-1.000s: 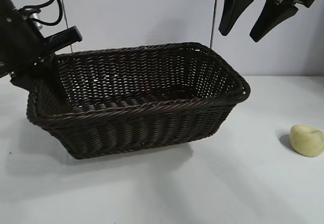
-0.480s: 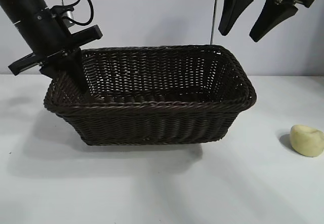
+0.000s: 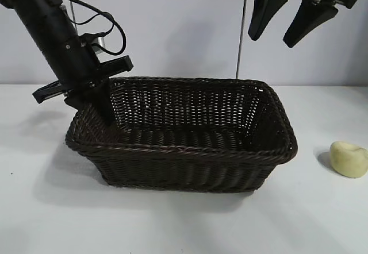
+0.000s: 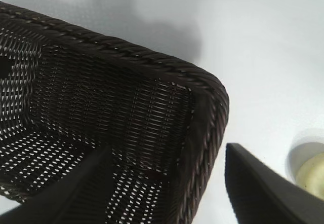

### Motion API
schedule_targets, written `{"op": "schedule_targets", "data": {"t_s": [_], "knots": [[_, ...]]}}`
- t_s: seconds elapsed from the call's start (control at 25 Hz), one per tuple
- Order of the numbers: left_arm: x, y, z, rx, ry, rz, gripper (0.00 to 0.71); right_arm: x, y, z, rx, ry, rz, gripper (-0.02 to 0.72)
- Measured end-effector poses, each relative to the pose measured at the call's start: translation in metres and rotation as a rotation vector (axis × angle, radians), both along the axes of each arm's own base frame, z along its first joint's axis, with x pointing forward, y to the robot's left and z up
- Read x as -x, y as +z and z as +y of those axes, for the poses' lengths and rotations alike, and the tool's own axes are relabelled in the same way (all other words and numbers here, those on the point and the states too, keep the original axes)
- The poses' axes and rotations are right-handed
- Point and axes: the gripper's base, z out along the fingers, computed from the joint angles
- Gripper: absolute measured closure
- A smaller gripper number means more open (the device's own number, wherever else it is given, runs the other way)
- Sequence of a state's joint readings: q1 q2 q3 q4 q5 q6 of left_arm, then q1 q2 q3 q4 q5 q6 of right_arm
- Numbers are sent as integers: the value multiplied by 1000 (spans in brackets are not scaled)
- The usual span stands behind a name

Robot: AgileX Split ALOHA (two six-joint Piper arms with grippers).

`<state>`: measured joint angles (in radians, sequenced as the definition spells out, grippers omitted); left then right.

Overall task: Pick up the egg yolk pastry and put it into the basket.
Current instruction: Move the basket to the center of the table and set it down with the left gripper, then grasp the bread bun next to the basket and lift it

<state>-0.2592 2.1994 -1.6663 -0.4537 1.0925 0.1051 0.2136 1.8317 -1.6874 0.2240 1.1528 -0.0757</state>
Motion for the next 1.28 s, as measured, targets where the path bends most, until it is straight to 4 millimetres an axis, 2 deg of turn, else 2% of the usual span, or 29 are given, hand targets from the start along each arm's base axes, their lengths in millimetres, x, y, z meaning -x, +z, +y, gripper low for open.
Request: {"op": "schedule_targets", "data": {"t_s": [0.28, 0.36, 0.44, 0.52, 0.6, 0.72, 0.84, 1.28], "knots": [[-2, -7, 0, -4, 1, 6, 611, 0, 0, 0, 0, 0, 0, 237], [-2, -7, 0, -3, 2, 7, 583, 0, 0, 0, 0, 0, 0, 237], [-2, -7, -1, 3, 5, 8, 492, 0, 0, 0, 0, 0, 0, 237], [-2, -7, -1, 4, 5, 10, 352, 0, 0, 0, 0, 0, 0, 237], [-2, -7, -1, 4, 4, 11, 256, 0, 0, 0, 0, 0, 0, 237], [-1, -3, 0, -5, -7, 10, 201, 0, 0, 0, 0, 0, 0, 237], [2, 13, 2, -16, -24, -13, 186, 0, 0, 0, 0, 0, 0, 237], [29, 101, 11, -11, -69, -146, 184, 0, 0, 0, 0, 0, 0, 237]]}}
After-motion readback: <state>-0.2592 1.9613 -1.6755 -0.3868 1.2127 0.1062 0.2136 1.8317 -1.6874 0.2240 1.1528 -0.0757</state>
